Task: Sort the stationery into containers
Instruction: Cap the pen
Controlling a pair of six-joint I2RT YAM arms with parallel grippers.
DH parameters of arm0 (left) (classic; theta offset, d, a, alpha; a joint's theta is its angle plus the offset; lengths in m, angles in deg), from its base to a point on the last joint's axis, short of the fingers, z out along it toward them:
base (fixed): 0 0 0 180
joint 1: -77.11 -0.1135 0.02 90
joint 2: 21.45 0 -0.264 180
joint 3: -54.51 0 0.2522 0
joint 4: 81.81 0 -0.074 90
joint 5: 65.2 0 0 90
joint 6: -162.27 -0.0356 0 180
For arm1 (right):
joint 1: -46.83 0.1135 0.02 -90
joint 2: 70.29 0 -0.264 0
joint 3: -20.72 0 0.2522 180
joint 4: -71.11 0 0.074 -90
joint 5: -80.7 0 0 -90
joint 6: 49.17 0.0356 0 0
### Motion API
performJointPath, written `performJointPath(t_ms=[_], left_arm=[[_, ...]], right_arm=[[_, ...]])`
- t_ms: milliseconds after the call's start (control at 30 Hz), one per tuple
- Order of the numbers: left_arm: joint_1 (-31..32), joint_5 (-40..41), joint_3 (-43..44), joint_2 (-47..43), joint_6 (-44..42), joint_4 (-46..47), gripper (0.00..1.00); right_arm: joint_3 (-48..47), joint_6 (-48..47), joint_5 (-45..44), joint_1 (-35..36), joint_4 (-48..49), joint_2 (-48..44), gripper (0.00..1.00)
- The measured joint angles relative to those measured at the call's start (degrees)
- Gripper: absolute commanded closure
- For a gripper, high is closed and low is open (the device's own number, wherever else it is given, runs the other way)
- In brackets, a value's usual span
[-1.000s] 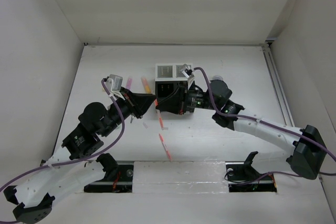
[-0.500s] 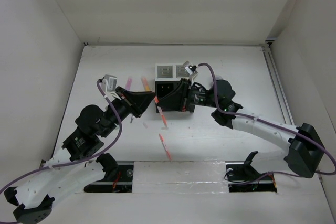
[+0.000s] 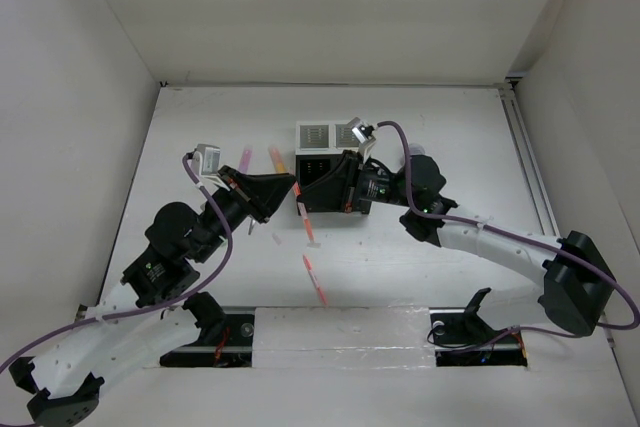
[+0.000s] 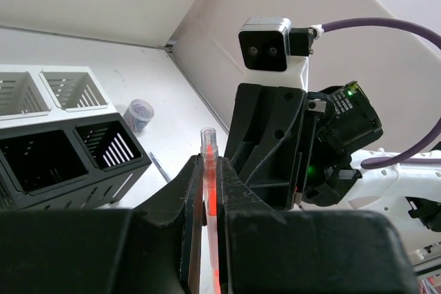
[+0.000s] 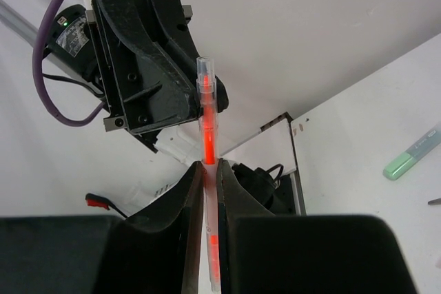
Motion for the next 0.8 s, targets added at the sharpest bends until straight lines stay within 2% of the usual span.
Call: performJointPath(t_ms=[533, 800], left_arm=[[-0.37, 0.85, -0.85, 0.20, 0.22, 1.18, 1.00], [-0.39, 1.68, -1.57, 0.15, 0.20, -0.04, 1.00]], right_arm=[[0.00, 0.35, -2.34, 0.15, -1.14, 0.00, 1.00], [-1.07, 3.45, -2.97, 0.13, -7.17, -0.13, 1.00]])
